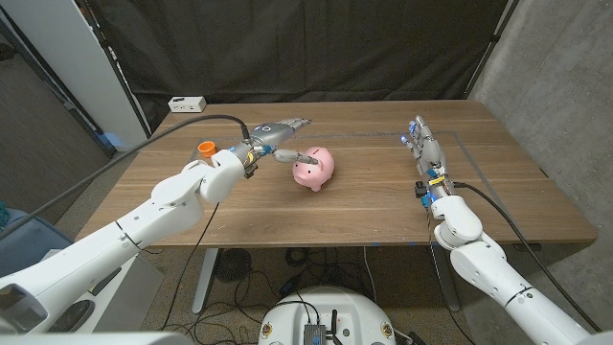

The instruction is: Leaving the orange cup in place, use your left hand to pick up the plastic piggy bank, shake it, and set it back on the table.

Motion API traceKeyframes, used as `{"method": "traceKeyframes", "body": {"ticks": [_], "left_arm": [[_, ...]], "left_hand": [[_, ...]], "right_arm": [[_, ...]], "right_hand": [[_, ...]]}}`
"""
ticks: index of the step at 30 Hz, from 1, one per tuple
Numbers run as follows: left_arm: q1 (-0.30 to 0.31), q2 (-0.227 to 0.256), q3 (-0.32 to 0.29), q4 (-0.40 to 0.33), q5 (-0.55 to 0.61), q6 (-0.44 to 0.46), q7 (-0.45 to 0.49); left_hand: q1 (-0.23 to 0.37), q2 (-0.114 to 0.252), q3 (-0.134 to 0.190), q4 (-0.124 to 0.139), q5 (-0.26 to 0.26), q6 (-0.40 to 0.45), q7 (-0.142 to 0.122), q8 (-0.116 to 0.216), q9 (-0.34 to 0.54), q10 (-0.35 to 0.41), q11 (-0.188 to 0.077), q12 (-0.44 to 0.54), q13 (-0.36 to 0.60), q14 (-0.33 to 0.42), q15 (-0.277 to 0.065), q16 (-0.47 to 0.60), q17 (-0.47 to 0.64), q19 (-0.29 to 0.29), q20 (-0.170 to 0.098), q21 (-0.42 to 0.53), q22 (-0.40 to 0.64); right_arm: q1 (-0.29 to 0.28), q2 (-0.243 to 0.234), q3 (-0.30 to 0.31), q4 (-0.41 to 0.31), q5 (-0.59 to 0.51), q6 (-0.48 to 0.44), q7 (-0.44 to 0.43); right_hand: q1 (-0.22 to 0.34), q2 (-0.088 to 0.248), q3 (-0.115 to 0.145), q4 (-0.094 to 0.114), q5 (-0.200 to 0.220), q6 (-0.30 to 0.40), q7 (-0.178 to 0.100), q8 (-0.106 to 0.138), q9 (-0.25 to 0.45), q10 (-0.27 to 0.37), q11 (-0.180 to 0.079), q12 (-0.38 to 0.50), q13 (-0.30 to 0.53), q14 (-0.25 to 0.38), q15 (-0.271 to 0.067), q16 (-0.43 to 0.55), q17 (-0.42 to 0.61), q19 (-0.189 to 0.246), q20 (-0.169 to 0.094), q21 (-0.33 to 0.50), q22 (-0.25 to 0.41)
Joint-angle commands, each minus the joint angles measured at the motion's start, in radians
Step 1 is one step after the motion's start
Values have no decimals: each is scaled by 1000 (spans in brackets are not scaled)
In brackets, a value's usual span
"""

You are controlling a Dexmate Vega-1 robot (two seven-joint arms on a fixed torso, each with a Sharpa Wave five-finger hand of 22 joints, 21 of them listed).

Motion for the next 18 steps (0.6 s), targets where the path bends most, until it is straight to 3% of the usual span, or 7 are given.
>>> {"method": "traceKeyframes", "body": {"ticks": [1,13,18], "left_arm": [[-78,-10,67,10,78,17,-130],[-133,-33,110,43,138,3,-200],[-161,-37,132,42,183,1,-255]], "left_hand": [[12,-11,-12,-3,12,-23,-5,1,2,-23,-3,-5,5,-16,5,-3,3,22,1,10,2],[34,-8,-28,-6,22,-56,-12,2,2,-56,0,-7,7,-51,8,-9,3,42,1,7,-1],[69,-7,-44,-9,36,-107,-11,0,2,-105,2,-12,8,-84,12,-8,3,53,1,-3,-3]], "right_arm": [[-10,8,2,-5,-2,-1,-11],[-14,13,1,-5,-9,2,-18],[-15,13,0,-4,-10,1,-18]], "right_hand": [[8,6,3,-3,-2,7,-4,4,2,8,-2,4,6,5,5,9,3,5,5,0,3],[10,7,3,-5,-2,9,-6,5,2,10,-3,4,6,7,6,10,3,5,6,0,3],[10,7,3,-5,-2,10,-6,5,2,11,-3,4,6,8,7,10,3,5,8,-1,3]]}}
